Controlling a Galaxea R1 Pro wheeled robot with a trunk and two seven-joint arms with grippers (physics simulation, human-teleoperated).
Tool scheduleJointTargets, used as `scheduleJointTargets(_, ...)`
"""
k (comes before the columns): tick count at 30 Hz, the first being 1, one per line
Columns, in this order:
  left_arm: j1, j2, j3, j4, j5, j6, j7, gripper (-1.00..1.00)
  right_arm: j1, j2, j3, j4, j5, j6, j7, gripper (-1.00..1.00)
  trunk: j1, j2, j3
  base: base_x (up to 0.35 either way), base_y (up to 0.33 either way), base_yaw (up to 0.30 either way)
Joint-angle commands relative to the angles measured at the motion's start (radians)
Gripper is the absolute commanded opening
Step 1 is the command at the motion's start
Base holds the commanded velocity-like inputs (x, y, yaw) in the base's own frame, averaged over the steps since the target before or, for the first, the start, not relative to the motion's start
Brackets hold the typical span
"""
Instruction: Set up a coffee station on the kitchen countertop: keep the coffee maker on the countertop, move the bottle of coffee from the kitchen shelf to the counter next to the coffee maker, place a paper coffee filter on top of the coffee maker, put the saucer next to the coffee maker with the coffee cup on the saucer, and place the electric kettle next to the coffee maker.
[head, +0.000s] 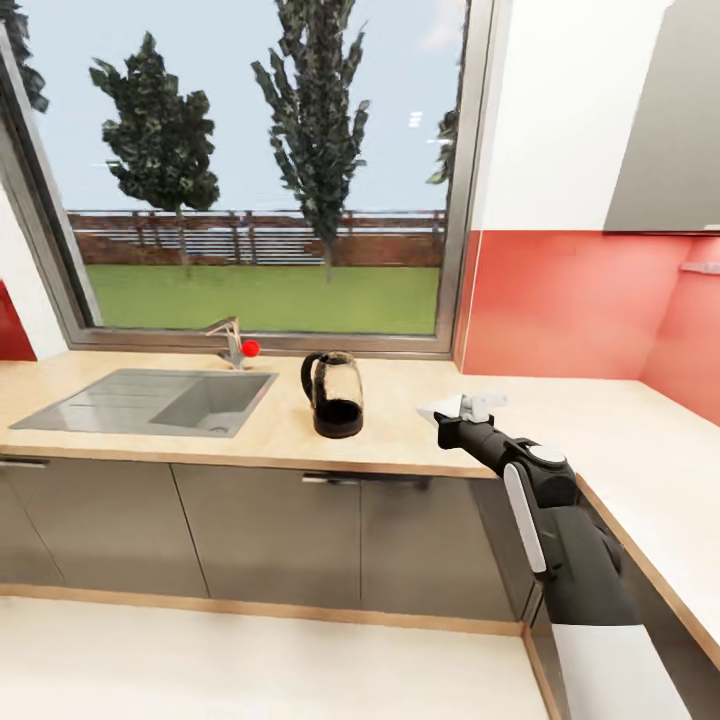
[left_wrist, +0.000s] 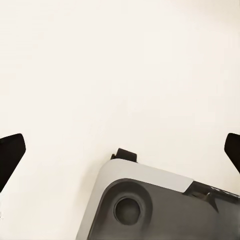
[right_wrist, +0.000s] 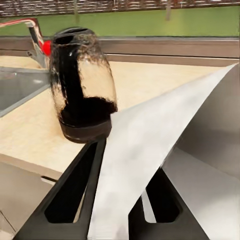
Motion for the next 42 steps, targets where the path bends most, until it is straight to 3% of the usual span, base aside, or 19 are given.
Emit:
scheduleJointTargets(1,0.001,0.000,0.001,-0.002,0.003,0.000,0.001,1.00,-0.001,0.000,-0.001,-0.001,-0.003,0.006,0.002,-1.00,0.000,-0.001,-0.001,-0.157,0.000,0.249)
scheduleJointTargets(14,0.001,0.000,0.000,-0.002,0.003,0.000,0.001,1.00,-0.001,0.002,0.000,-0.001,-0.003,0.005,0.002,-1.00,0.000,-0.001,-0.001,-0.246,0.000,0.106)
scheduleJointTargets(42,0.001,0.000,0.001,-0.002,0.003,0.000,0.001,1.00,0.001,0.002,0.000,-0.001,-0.003,0.004,0.001,-1.00,0.000,-0.001,-0.001,-0.003,0.000,0.267)
